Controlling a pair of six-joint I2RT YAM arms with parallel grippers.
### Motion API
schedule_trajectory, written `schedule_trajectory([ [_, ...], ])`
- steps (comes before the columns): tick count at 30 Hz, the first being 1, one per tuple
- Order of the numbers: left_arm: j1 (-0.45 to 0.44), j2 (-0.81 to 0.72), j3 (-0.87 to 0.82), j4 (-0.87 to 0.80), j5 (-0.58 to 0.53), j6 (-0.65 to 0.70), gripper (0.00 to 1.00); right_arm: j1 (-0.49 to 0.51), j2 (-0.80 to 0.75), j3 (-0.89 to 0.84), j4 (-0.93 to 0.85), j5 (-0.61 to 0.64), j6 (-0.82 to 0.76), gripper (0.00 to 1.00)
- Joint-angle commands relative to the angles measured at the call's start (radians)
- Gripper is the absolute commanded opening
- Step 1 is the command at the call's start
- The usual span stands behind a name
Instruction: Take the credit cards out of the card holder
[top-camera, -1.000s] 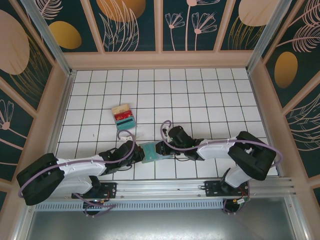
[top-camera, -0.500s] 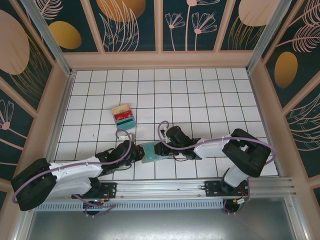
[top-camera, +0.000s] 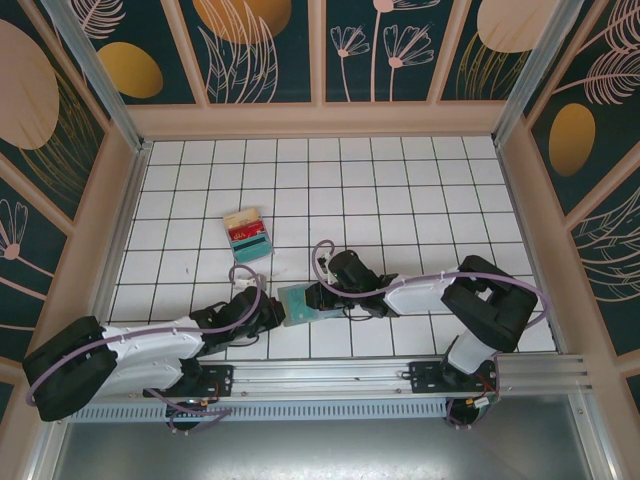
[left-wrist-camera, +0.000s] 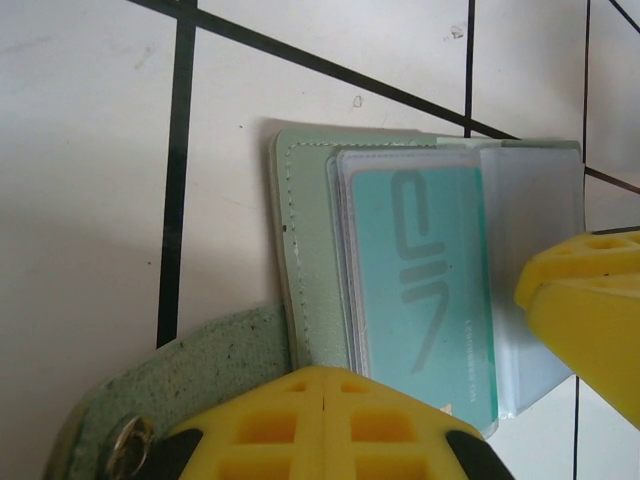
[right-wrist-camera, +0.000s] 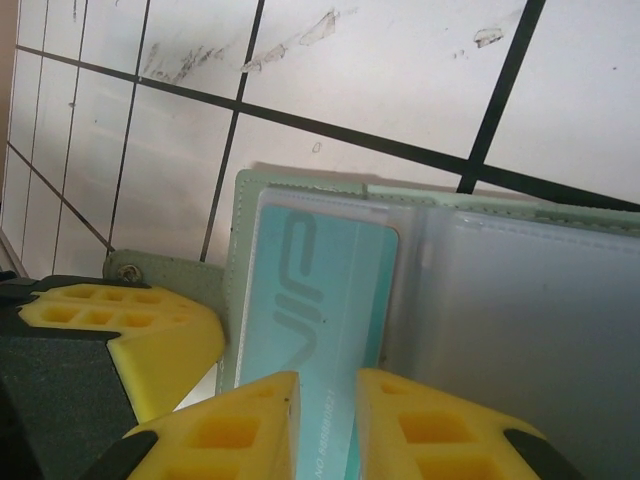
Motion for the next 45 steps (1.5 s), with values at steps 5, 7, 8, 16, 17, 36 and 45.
schedule_trajectory([
  [5,-0.007,-0.023,0.045,-0.006,-0.001,0.022,0.00,0.009,0.010,0.012,-0.033,0.029,0.012,0.22],
  [7,-0.007,-0.031,0.053,-0.010,-0.003,0.025,0.00,0.008,0.014,0.014,-0.038,0.030,0.012,0.22],
  [8,-0.007,-0.031,0.053,-0.008,-0.003,0.025,0.00,0.009,0.016,0.015,-0.040,0.030,0.012,0.22],
  [16,-0.007,0.038,0.040,0.009,0.014,0.014,0.00,0.010,0.045,0.021,-0.036,0.014,0.015,0.21],
  [17,-0.005,0.048,0.037,0.012,0.015,0.012,0.00,0.010,0.049,0.024,-0.039,0.012,0.015,0.21],
  [36,-0.007,0.099,0.038,0.030,0.037,0.007,0.00,0.010,0.078,0.034,-0.010,-0.036,0.024,0.20],
  [45,-0.007,0.088,0.039,0.000,0.022,0.006,0.00,0.010,0.055,0.020,-0.013,-0.020,0.030,0.11],
])
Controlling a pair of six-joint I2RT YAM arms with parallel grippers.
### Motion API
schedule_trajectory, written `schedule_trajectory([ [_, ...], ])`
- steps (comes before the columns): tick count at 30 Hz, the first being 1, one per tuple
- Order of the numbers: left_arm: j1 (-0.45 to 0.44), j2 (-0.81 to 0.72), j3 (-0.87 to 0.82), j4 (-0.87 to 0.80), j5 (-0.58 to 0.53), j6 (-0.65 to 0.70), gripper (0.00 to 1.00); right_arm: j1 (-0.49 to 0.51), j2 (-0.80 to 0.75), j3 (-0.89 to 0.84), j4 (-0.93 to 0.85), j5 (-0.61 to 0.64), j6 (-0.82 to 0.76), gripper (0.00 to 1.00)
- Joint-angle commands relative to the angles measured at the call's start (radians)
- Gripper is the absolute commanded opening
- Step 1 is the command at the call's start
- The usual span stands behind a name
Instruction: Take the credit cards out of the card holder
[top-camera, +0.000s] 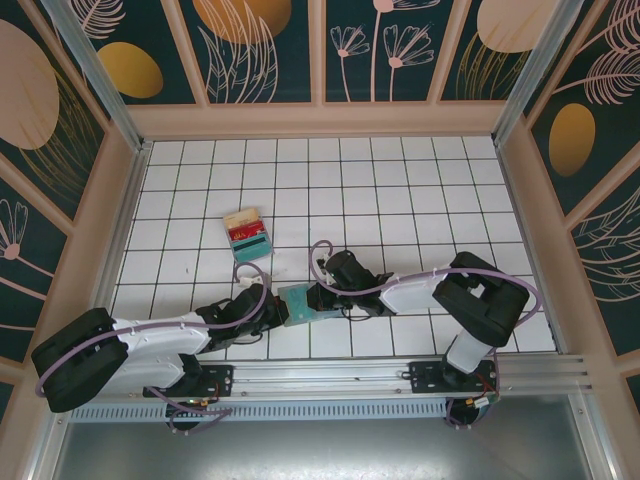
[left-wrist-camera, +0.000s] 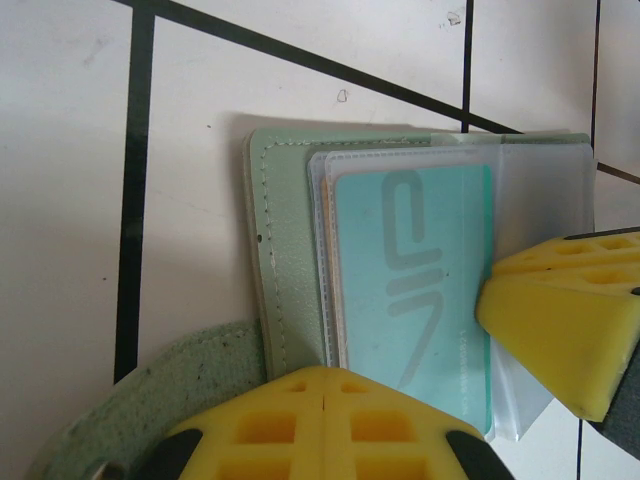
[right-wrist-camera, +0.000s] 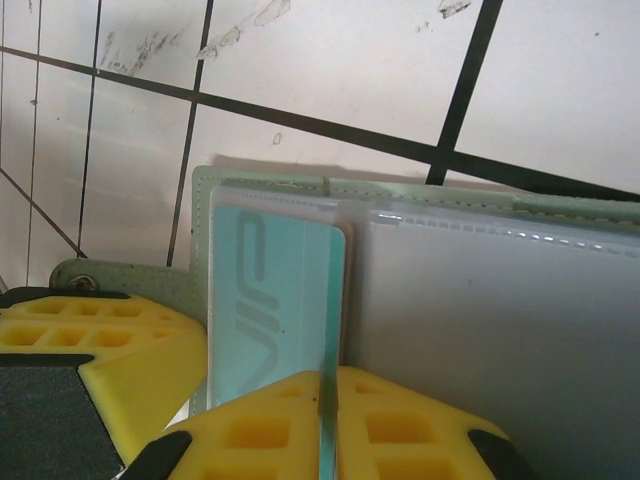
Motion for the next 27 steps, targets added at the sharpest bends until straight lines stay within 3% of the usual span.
schedule_trajectory([
  [1,-0.006,0.010,0.002,-0.021,0.006,-0.002,0.00,0.009,0.006,-0.003,-0.001,-0.016,0.009,0.11],
  [6,-0.007,-0.002,0.000,-0.039,-0.002,-0.002,0.00,0.007,-0.001,-0.012,0.002,-0.012,0.011,0.01],
  [27,-0.006,-0.031,-0.007,-0.056,-0.004,0.006,0.00,-0.034,-0.055,-0.067,0.006,-0.018,0.011,0.02],
])
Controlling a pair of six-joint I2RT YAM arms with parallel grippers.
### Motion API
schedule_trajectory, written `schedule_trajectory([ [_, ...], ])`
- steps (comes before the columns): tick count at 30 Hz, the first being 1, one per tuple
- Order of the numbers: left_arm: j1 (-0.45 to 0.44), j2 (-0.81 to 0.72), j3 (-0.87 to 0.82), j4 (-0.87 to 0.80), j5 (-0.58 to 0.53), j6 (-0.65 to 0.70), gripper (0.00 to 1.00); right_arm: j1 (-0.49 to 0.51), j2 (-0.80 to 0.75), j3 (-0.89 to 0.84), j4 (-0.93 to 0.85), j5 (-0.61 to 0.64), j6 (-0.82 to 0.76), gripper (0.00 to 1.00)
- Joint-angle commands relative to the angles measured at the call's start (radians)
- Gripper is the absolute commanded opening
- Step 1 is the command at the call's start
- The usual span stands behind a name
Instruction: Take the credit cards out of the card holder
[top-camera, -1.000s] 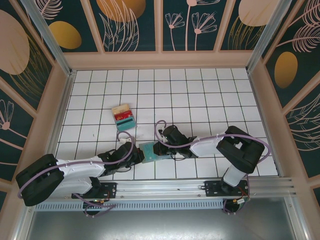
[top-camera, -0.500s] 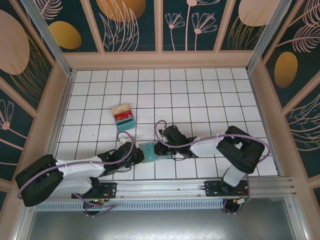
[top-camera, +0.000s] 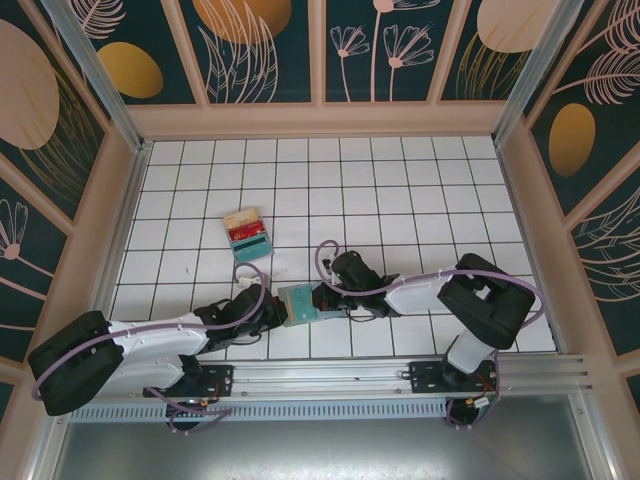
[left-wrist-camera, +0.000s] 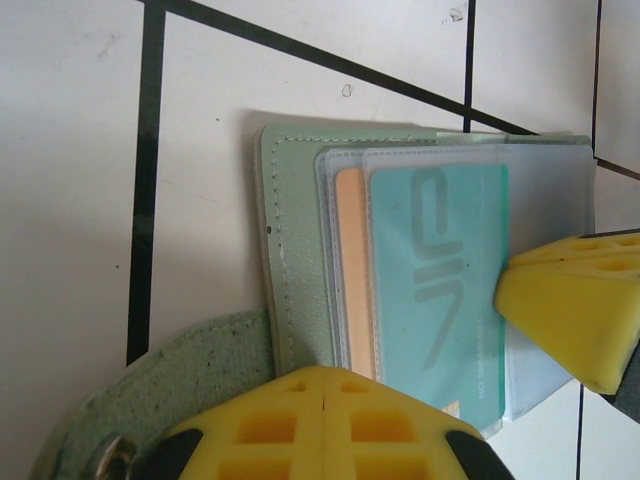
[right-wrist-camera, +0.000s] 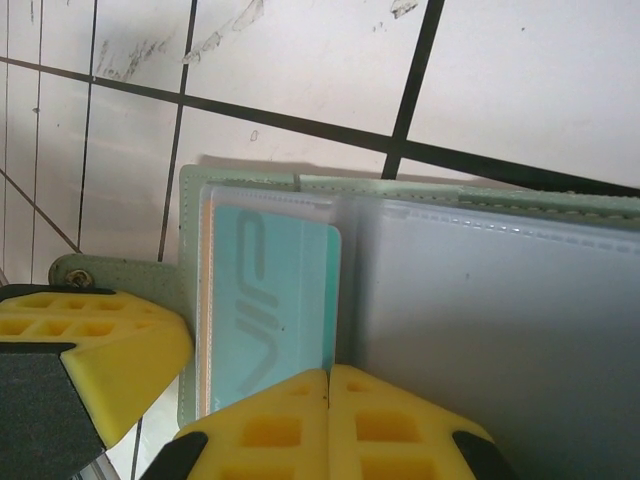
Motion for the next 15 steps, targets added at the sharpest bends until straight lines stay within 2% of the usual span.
schedule_trajectory([
  [1,-0.007,-0.002,-0.005,-0.024,-0.005,0.007,0.00,-0.008,-0.024,-0.017,-0.016,-0.010,0.007,0.02],
  [4,-0.006,-0.003,0.004,-0.026,0.000,0.011,0.00,-0.008,-0.019,-0.015,-0.010,-0.018,0.009,0.03],
  [6,-0.007,-0.006,0.021,-0.037,0.001,0.019,0.09,-0.008,-0.014,-0.010,-0.008,-0.022,0.009,0.03],
  [15,-0.007,0.003,0.086,-0.036,0.015,0.044,0.08,-0.008,0.002,-0.007,0.002,-0.032,0.008,0.05],
])
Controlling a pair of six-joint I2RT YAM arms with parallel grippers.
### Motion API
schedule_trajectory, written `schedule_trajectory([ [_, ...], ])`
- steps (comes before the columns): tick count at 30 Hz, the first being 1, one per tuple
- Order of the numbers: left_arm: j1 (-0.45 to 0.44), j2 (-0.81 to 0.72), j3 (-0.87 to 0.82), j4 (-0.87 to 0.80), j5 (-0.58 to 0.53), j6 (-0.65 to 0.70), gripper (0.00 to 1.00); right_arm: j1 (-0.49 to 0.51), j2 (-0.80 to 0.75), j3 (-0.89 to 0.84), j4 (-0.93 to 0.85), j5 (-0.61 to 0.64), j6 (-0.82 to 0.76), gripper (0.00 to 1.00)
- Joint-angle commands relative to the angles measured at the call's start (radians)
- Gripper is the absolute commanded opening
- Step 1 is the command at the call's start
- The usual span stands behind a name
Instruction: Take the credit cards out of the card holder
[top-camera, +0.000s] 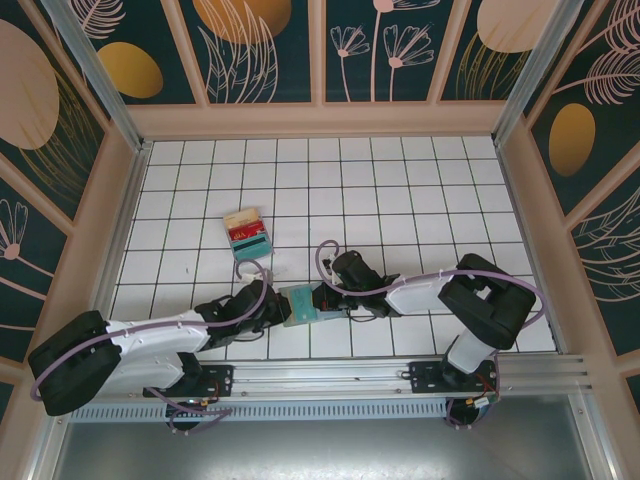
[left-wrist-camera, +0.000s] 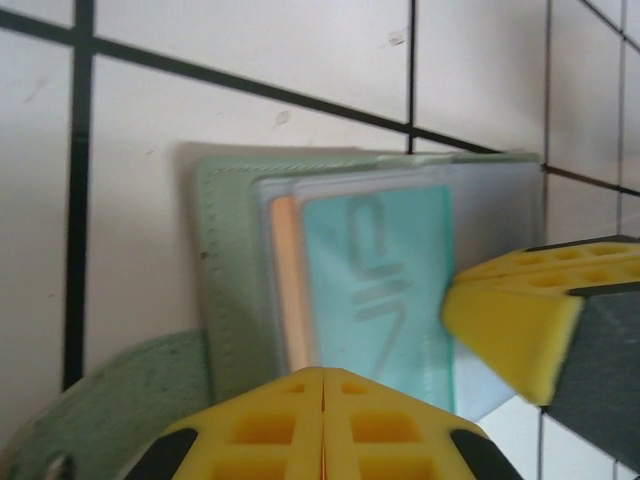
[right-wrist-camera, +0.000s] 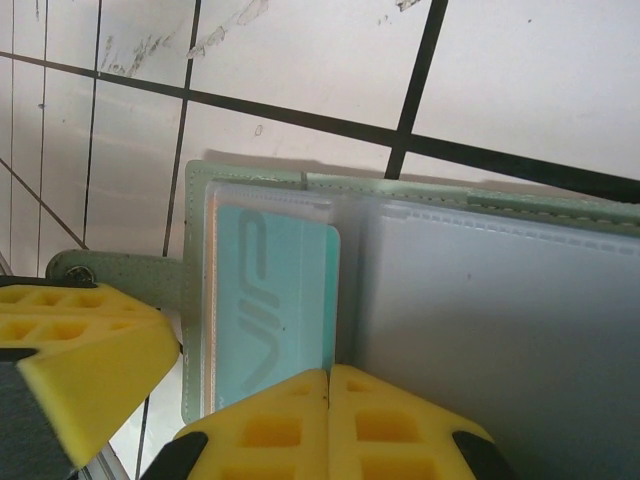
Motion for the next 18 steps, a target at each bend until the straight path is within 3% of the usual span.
schedule_trajectory([
  [1,-0.007,0.015,0.032,-0.004,0.015,0.026,0.08,-0.004,0.005,-0.006,0.002,-0.018,0.009,0.05],
  [10,-0.007,0.080,0.007,0.019,0.018,0.014,0.00,-0.004,-0.003,-0.006,-0.007,-0.020,0.003,0.11],
  [18,-0.007,0.086,-0.007,0.000,0.008,0.008,0.00,-0.005,-0.016,-0.015,-0.008,-0.019,0.005,0.16],
])
